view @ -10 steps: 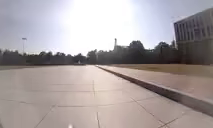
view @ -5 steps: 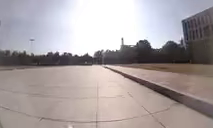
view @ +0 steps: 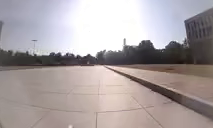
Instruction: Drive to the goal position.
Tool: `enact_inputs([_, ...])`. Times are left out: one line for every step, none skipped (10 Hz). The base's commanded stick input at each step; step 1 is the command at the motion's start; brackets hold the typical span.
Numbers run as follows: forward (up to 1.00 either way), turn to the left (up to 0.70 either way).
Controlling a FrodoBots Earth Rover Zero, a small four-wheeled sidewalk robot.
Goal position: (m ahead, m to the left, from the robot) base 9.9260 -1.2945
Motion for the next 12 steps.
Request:
enact_inputs([1.00, 0.00])
enact_inputs([1.00, 0.00])
enact_inputs([1.00, 0.00])
enact_inputs([1.00, 0.00])
enact_inputs([1.00, 0.00])
enact_inputs([1.00, 0.00])
enact_inputs([1.00, 0.00])
enact_inputs([1.00, 0.40])
enact_inputs([1.00, 0.40])
enact_inputs([1.00, 0.31])
enact_inputs([1.00, 0.10])
enact_inputs([1.00, 0.00])
